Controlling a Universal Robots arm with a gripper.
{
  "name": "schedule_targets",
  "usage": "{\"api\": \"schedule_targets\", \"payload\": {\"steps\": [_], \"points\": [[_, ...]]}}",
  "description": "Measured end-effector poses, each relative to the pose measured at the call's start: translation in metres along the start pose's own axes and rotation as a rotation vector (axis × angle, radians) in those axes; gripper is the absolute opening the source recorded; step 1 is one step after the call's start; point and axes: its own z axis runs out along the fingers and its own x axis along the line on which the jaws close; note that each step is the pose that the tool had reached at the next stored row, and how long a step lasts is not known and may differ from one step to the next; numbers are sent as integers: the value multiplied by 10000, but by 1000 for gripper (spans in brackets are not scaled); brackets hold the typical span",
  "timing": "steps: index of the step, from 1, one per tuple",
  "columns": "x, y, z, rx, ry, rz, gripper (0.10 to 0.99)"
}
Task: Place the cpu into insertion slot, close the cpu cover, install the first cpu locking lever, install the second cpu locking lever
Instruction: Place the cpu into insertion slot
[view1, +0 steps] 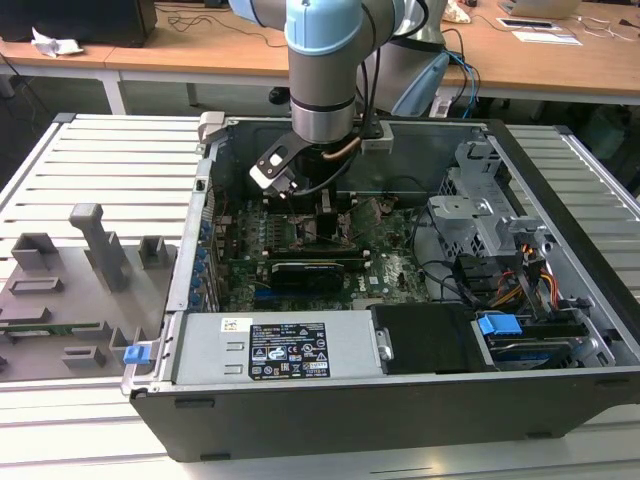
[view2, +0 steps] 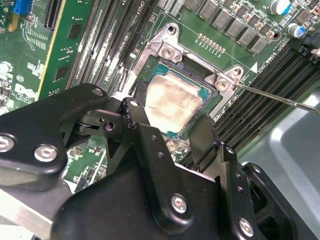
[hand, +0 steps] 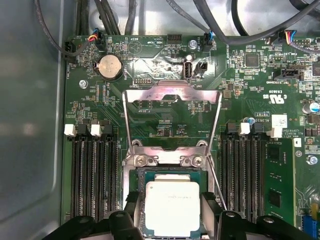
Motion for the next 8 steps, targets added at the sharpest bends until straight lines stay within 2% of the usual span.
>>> {"api": "schedule_targets", "payload": {"steps": [6, 8], "points": [[13, 0, 12, 1, 23, 2, 600], [14, 1, -6, 1, 23, 3, 600]]}}
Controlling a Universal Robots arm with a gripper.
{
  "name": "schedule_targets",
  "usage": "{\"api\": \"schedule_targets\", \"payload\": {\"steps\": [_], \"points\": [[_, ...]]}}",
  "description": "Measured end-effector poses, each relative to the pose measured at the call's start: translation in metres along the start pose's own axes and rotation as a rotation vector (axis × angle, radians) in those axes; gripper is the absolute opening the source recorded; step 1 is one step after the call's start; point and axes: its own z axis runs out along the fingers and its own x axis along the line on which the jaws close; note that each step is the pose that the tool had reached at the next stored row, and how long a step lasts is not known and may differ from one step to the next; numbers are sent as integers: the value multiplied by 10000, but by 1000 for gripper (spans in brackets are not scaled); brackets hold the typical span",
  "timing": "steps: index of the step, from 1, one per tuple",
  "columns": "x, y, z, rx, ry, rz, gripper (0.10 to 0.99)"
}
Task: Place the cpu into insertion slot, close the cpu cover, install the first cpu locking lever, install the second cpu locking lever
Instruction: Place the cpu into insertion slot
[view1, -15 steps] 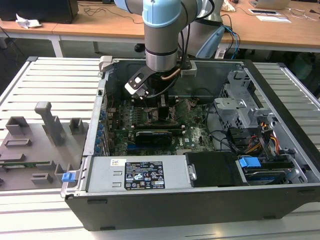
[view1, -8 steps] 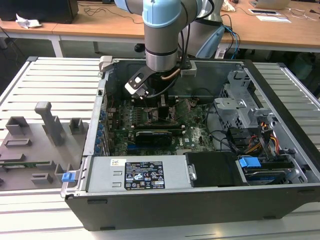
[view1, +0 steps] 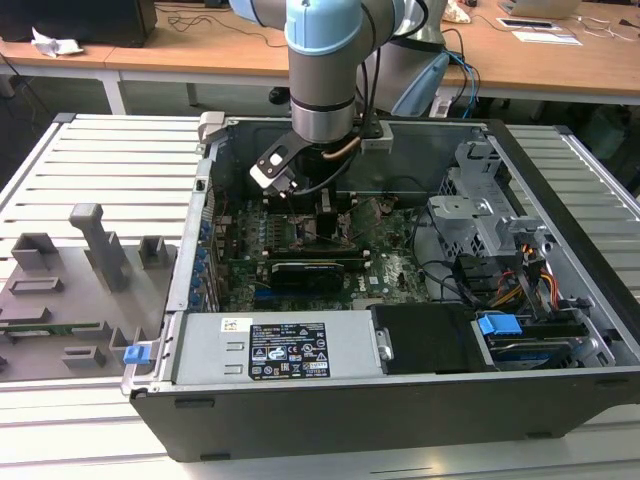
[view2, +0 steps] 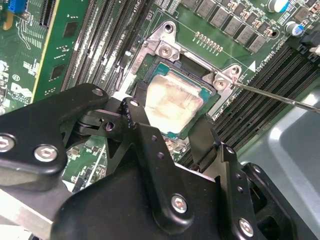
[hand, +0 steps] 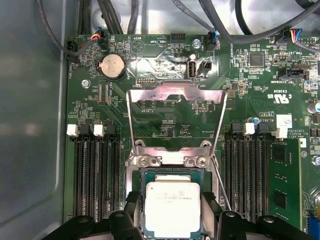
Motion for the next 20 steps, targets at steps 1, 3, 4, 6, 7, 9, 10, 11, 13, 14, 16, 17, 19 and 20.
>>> {"api": "schedule_targets", "payload": {"steps": [1, 3, 4, 6, 7, 9, 10, 11, 13, 14, 16, 17, 19, 20], "points": [[0, 1, -9, 0, 0, 0, 600], [1, 6, -82, 0, -13, -2, 600], [1, 8, -106, 0, -19, -2, 600], [1, 10, -131, 0, -33, -3, 600], [1, 11, -141, 0, -37, -3, 600], [2, 12, -155, -1, -76, -5, 459], [-1, 11, -156, 0, -82, -6, 396], [-6, 11, -157, 1, -87, -7, 396], [-17, 12, -164, 1, -87, -5, 275], [-17, 13, -168, -1, -85, -7, 157], [-17, 13, -177, 0, -87, -7, 106], [-17, 14, -177, -1, -86, -7, 106], [-17, 14, -178, -1, -86, -7, 106], [-17, 14, -183, 1, -88, -7, 106]]}}
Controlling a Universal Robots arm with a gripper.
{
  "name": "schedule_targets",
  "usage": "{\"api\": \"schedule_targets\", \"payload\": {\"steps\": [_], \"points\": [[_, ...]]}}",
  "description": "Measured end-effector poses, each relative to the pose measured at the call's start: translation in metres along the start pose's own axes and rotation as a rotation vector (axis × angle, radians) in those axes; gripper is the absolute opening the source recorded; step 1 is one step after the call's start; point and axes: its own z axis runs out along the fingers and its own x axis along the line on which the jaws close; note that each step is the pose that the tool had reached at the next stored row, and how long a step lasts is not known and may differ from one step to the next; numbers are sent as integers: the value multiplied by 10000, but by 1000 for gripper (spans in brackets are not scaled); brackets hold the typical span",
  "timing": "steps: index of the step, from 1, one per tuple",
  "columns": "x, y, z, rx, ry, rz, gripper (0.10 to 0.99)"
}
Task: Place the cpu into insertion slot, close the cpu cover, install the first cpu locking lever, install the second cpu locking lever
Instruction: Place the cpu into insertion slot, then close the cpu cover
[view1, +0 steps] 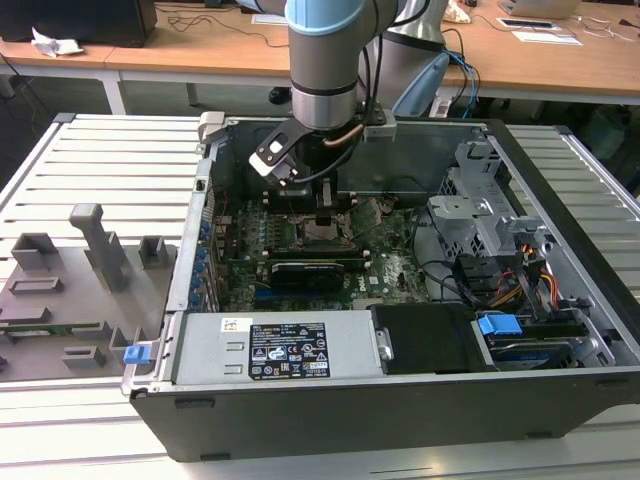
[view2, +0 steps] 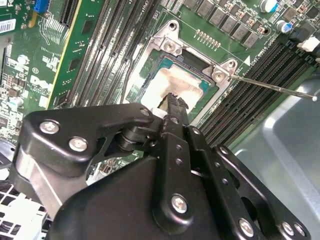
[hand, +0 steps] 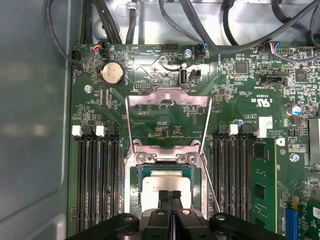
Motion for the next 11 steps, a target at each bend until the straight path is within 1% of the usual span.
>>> {"api": "schedule_targets", "payload": {"steps": [7, 11], "points": [[0, 1, -8, 0, 0, 0, 106], [0, 4, -51, -1, 2, 0, 106]]}}
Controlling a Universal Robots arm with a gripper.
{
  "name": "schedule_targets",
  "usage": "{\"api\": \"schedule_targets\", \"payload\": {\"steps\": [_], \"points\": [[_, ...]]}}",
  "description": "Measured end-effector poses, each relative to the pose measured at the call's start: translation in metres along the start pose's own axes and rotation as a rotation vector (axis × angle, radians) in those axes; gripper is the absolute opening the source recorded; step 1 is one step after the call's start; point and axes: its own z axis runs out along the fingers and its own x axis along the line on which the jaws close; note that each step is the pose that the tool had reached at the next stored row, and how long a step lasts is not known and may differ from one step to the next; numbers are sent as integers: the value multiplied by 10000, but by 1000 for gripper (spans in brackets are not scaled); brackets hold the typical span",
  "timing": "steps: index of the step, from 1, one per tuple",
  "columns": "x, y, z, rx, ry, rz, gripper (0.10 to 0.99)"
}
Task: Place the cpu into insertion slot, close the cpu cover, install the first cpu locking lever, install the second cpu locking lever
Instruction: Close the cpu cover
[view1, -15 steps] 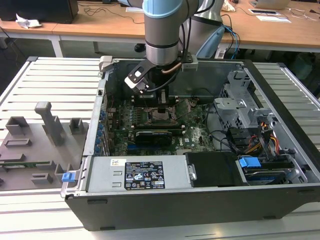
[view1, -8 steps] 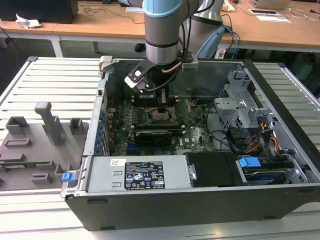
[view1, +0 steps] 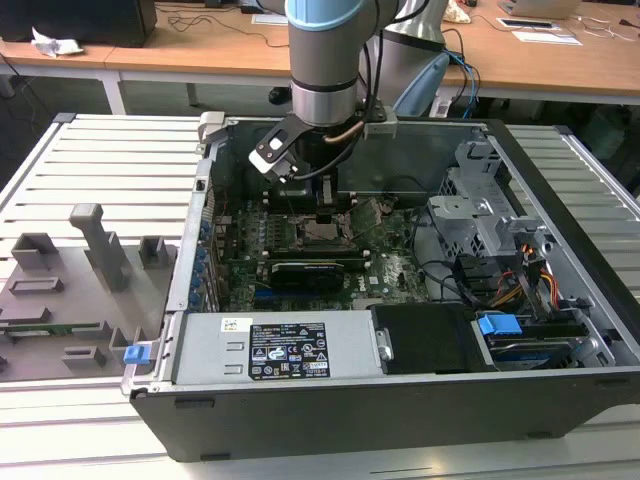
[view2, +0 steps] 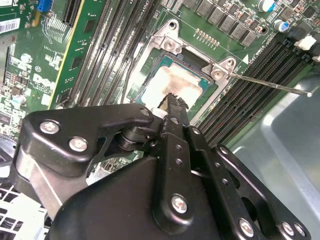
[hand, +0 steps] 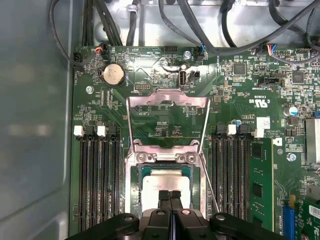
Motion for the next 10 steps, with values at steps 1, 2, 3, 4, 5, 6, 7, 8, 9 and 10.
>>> {"api": "schedule_targets", "payload": {"steps": [1, 2, 3, 4, 5, 6, 7, 8, 9, 10], "points": [[0, 1, -10, -1, 0, 0, 106], [0, 2, -30, -1, 1, 0, 106], [0, 5, -63, 0, 0, 0, 106], [0, 7, -94, 3, -1, 0, 106], [0, 9, -126, 5, -1, 1, 106], [0, 11, -144, 7, 0, 2, 106], [0, 12, -166, 7, 0, 3, 106], [0, 13, -173, 7, 0, 4, 106], [0, 13, -177, 6, 2, 11, 106], [-5, 14, -178, 8, -3, 17, 106]]}}
